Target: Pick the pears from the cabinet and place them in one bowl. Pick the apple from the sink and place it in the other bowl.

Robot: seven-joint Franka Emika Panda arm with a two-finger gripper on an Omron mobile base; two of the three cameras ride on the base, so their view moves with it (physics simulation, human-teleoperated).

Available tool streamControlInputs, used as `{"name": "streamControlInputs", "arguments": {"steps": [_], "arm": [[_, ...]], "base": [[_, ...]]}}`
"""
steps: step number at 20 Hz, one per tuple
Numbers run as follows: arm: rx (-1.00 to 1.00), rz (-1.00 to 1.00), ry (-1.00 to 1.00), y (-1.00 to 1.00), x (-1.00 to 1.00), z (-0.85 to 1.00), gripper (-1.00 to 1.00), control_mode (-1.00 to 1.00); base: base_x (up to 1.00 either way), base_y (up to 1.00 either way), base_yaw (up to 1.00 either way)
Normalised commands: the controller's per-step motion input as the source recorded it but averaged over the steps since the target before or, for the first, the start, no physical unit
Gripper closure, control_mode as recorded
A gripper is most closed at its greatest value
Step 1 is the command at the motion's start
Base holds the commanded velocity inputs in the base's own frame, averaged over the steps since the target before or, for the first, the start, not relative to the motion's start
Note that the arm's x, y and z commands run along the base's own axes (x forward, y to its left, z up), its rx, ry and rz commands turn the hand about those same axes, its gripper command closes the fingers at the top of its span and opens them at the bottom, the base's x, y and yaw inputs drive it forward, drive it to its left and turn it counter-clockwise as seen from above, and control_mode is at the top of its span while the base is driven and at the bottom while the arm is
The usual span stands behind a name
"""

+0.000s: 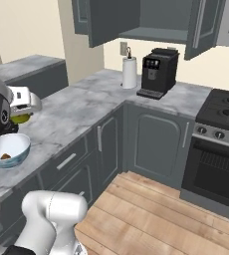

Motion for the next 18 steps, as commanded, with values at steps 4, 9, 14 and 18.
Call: {"name": "streamControlInputs", "arguments": {"steps": [4,9,14,18], "arm": [[0.0,0.01,0.0,0.18,0.0,0.01,1.0,-1.0],[0.05,0.04,0.0,0.28,-0.01,0.01,1.0,-1.0],[0.04,0.01,0.0,0.24,-0.11,0.0,1.0,-1.0],[0.0,0.0,0.0,0.27,-0.12,0.0,1.0,-1.0]], "base": [[0.0,0.0,0.0],[0.0,0.0,0.0],[0.0,0.0,0.0],[0.0,0.0,0.0]]}}
